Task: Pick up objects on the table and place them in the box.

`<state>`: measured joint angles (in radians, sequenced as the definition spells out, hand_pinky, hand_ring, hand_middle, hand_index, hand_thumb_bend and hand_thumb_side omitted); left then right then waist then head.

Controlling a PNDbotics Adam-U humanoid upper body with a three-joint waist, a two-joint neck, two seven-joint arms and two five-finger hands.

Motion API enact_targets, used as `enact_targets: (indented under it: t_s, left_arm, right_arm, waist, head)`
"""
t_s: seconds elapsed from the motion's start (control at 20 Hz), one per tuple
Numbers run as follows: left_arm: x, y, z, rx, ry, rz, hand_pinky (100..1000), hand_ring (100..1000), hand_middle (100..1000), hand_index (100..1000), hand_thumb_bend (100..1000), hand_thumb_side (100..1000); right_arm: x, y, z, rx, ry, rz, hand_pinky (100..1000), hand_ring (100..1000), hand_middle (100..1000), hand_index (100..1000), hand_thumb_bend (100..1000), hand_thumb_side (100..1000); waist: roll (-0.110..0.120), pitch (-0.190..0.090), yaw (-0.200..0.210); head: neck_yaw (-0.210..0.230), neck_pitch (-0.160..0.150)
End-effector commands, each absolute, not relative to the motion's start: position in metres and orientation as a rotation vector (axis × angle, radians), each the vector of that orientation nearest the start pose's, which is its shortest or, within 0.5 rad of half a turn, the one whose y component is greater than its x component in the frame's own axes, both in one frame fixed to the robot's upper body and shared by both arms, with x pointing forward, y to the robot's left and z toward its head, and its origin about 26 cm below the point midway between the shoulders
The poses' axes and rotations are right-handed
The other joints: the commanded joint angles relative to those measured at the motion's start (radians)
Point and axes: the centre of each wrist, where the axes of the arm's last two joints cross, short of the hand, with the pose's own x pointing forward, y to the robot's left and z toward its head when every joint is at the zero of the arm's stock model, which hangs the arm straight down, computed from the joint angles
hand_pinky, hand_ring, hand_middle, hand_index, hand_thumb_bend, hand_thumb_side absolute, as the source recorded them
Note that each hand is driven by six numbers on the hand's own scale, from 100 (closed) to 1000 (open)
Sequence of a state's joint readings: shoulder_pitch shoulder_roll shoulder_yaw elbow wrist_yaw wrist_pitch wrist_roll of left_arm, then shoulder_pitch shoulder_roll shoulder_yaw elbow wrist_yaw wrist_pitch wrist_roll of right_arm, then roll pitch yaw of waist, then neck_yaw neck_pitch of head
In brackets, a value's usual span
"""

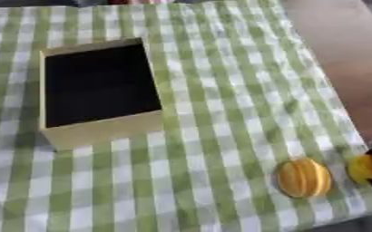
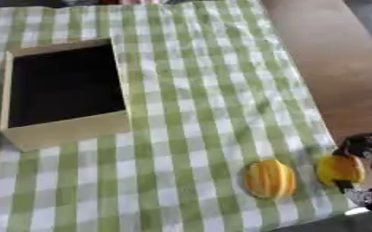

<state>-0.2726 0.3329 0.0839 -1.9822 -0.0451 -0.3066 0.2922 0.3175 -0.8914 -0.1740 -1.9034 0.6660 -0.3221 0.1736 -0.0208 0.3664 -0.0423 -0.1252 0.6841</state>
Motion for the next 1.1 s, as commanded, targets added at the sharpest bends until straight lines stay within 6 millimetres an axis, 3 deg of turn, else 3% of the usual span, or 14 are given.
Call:
enact_targets:
  t_s: [0.05,0.3,0.7,0.9,1.1]
  left_arm:
    - [0.296,0.285,0.203,0.370,-2.618,-0.038,721,702,697,820,100,679]
    - [0.297,0.285,0.204,0.370,-2.623,-0.038,722,702,698,820,100,674]
    - [0.298,0.282,0.206,0.351,-2.639,-0.054,722,703,698,821,100,671]
    - [0.298,0.280,0.207,0.334,-2.641,-0.063,723,704,699,820,102,671]
    - [0.299,0.276,0.210,0.300,-2.651,-0.079,723,705,699,821,105,665]
  right_arm:
    - [0.212,-0.425,0.151,-0.972,-1.399,1.581,831,788,535,673,123,326]
    - [0.217,-0.414,0.172,-1.089,-1.589,1.532,805,733,459,576,136,271]
    - [0.248,-0.398,0.234,-1.190,-2.014,1.607,805,706,454,569,230,226]
    - [0.264,-0.377,0.274,-1.153,-2.146,1.680,797,704,457,572,228,205]
    - [0.276,-0.348,0.310,-1.015,-2.274,1.752,795,700,458,572,162,143]
  waist:
    - [-0.003,-0.017,0.001]
    - [-0.005,-0.018,0.007]
    - [-0.016,-0.019,0.039]
    - [-0.029,-0.023,0.062]
    - [-0.039,-0.028,0.088]
  head:
    - [-0.001,-0.007]
    - [0.011,-0.009]
    - [0.035,-0.016]
    - [0.022,-0.014]
    - [-0.001,-0.012]
